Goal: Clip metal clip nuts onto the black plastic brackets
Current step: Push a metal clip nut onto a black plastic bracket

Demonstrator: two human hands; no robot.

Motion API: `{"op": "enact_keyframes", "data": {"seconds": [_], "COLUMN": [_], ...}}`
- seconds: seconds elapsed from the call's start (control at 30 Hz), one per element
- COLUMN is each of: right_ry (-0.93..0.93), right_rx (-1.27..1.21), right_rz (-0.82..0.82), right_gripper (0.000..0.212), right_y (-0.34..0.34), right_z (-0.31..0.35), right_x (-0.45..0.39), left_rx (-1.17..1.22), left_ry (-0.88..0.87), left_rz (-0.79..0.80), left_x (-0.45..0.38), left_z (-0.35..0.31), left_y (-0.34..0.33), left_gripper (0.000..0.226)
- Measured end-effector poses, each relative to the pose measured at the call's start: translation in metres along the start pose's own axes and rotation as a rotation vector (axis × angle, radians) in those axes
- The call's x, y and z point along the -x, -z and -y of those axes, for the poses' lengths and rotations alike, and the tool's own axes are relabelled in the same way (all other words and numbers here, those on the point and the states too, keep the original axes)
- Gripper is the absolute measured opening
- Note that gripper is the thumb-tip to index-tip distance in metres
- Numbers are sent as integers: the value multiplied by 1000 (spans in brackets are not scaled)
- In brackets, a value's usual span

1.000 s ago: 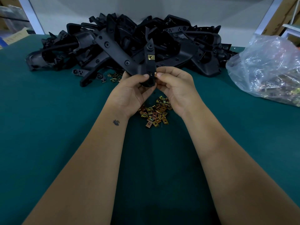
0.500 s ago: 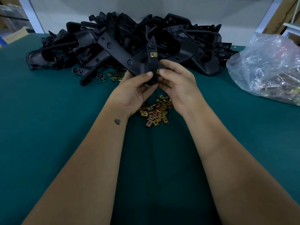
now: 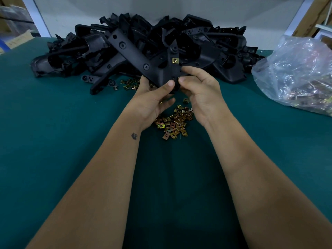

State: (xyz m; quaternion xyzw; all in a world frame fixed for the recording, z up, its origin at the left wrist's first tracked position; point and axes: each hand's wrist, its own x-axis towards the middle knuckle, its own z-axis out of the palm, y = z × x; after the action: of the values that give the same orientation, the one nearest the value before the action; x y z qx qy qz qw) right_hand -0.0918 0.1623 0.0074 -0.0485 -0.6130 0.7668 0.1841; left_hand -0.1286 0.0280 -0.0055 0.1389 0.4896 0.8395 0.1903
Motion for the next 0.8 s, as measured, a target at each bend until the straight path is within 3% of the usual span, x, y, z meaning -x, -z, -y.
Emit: {"op": "enact_keyframes", "data": {"seconds": [0.8], "right_ry": [-21], "right_rx": [-120], "right_rz": [54], "right_gripper": [21], "right_y": [-7], "right_z": [2], "right_x": [2], "left_rx": [-78], "left_ry": [1], "left_rz": [3], "left_x": [4], "left_z": [-2], "left_y": [-3], "left_gripper": [43]}}
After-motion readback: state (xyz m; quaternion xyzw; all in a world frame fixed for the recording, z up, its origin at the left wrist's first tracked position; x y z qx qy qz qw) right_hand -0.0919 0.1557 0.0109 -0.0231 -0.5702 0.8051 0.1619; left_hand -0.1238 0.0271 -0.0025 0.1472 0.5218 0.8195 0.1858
